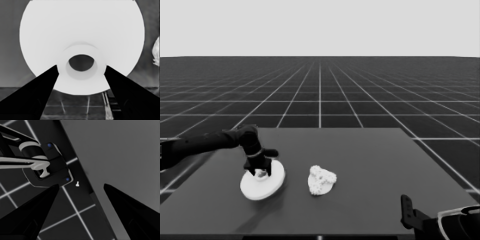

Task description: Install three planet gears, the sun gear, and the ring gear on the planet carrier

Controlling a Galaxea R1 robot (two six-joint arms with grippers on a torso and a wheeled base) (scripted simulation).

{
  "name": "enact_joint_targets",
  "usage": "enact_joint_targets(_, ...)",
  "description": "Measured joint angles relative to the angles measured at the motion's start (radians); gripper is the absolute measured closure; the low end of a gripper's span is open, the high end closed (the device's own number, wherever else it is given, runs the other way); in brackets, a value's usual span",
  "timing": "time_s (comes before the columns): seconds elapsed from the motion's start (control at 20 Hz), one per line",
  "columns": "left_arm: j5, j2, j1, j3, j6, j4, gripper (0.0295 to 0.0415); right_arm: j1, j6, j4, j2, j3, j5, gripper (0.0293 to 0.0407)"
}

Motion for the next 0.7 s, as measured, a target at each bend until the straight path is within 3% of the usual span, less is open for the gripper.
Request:
enact_joint_targets(0.1,0.082,-0.013,-0.211,0.027,-0.011,-0.155,0.0362,0.0,0.0,0.0,0.0,0.0,0.0,0.0315)
enact_joint_targets(0.2,0.11,-0.002,-0.279,0.001,0.0,-0.209,0.0362,0.0,0.0,0.0,0.0,0.0,0.0,0.0315)
enact_joint_targets(0.45,0.124,0.006,-0.308,-0.019,0.009,-0.233,0.0362,0.0,0.0,0.0,0.0,0.0,0.0,0.0315)
enact_joint_targets(0.55,0.083,0.36,-0.281,-0.053,-0.37,-0.221,0.0362,0.0,0.0,0.0,0.0,0.0,0.0,0.0315)
enact_joint_targets(0.7,0.081,0.646,-0.267,-0.281,-0.369,-0.208,0.0362,0.0,0.0,0.0,0.0,0.0,0.0,0.0315)
